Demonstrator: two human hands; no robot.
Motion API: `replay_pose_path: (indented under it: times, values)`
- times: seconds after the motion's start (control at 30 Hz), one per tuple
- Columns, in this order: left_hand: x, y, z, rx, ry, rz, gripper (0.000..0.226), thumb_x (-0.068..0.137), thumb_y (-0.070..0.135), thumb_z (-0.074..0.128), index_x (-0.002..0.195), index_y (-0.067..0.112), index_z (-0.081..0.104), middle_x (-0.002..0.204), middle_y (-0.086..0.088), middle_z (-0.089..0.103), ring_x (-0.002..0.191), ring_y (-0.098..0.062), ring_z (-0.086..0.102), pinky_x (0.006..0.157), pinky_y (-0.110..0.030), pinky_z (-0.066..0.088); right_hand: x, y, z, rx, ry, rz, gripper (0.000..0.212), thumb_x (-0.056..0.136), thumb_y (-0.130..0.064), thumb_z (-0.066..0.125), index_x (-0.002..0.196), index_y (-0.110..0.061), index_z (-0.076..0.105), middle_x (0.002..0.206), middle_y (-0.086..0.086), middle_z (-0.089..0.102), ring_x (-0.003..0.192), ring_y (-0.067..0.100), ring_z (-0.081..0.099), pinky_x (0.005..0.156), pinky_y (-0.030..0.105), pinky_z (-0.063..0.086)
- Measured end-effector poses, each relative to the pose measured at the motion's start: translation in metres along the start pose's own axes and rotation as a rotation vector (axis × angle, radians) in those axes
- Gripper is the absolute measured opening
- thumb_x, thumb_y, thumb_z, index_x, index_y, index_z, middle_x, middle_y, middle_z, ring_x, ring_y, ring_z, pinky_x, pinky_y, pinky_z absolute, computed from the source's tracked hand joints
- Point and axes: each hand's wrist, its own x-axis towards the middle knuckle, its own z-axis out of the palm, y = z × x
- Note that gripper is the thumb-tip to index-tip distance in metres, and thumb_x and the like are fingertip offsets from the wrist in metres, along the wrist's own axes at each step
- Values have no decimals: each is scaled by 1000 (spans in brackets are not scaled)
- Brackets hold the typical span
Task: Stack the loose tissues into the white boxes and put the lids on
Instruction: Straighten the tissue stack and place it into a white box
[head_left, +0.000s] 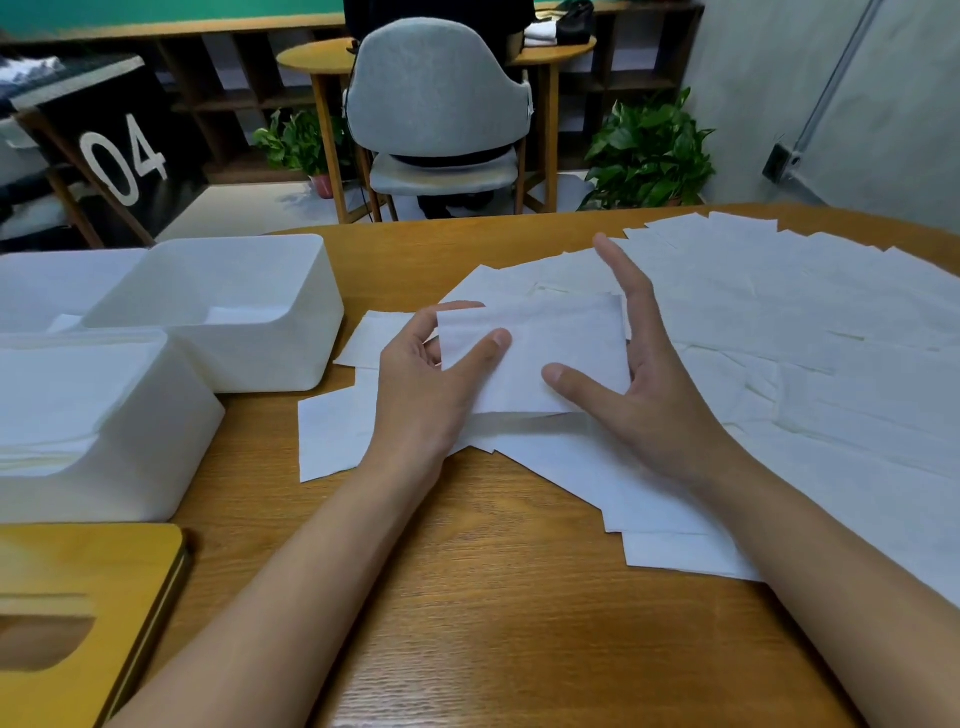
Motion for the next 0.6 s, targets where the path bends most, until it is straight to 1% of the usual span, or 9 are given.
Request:
replay_pose_path:
  times: [0.07, 0.13, 0.23, 0.27, 0.33, 0.43, 0.5, 0.53, 0.6]
  values:
    - [0, -1, 0, 11, 6, 12, 33, 93, 15, 80, 123, 17, 67, 105, 2, 81, 97, -15, 78, 79, -32, 64, 0, 1, 0, -15, 11, -34, 83, 99, -14, 71, 161, -37, 22, 162, -35, 22, 151, -11, 20, 119, 9, 23]
    - [1, -3, 1, 67, 20, 53, 38, 91, 19, 82, 125, 20, 66, 107, 4, 79, 101, -9, 75, 82, -28, 62, -1, 2, -1, -7, 21, -65, 67, 101, -5, 66, 155, -33, 39, 157, -26, 40, 147, -1, 36, 119, 20, 33]
    - [2, -4, 1, 144, -11, 48, 51, 90, 32, 82, 134, 31, 57, 121, 7, 72, 111, -9, 69, 93, -30, 60, -1, 0, -6, 66, 32, -62, 40, 100, 4, 61, 124, -26, 73, 127, -18, 71, 127, 2, 60, 106, 16, 43]
    - [1, -4, 1, 113, -47, 18, 53, 91, 34, 80, 137, 33, 54, 120, 6, 73, 110, -10, 71, 94, -35, 61, 0, 0, -8, 91, 28, -39, 38, 100, 6, 60, 114, -24, 78, 118, -17, 76, 121, 2, 64, 103, 15, 44]
    - [1, -1, 0, 86, -111, 7, 55, 93, 29, 79, 141, 34, 52, 114, 7, 77, 105, -10, 74, 91, -37, 63, 1, 1, -13, 110, 18, 13, 35, 100, 3, 61, 107, -24, 81, 112, -16, 78, 117, 2, 66, 101, 16, 46]
    - [0, -5, -1, 189, -108, 136, 61, 93, 20, 80, 142, 36, 47, 114, 6, 77, 104, -11, 74, 88, -34, 62, 2, 6, -17, 93, 19, 88, 28, 99, -3, 66, 108, -25, 82, 111, -18, 78, 115, 0, 67, 99, 18, 49]
    - [1, -10, -1, 374, -71, 277, 64, 91, 20, 82, 140, 37, 45, 119, 14, 66, 106, -8, 67, 84, -25, 57, 3, 11, -19, 54, 82, 121, 31, 98, -1, 66, 106, -26, 83, 109, -19, 78, 113, -3, 67, 101, 20, 50]
    - [1, -13, -1, 494, -65, 372, 63, 89, 18, 84, 137, 35, 47, 121, 16, 59, 107, -8, 61, 82, -18, 52, 4, 13, -21, 48, 122, 133, 32, 97, 0, 65, 105, -26, 83, 108, -19, 78, 113, -4, 67, 103, 21, 49]
    - [-1, -16, 0, 680, -125, 578, 50, 84, 11, 84, 126, 26, 60, 122, 11, 49, 111, -10, 54, 89, -14, 43, 5, 14, -24, 49, 184, 149, 34, 96, 1, 64, 105, -26, 83, 108, -21, 78, 113, -5, 66, 105, 21, 49]
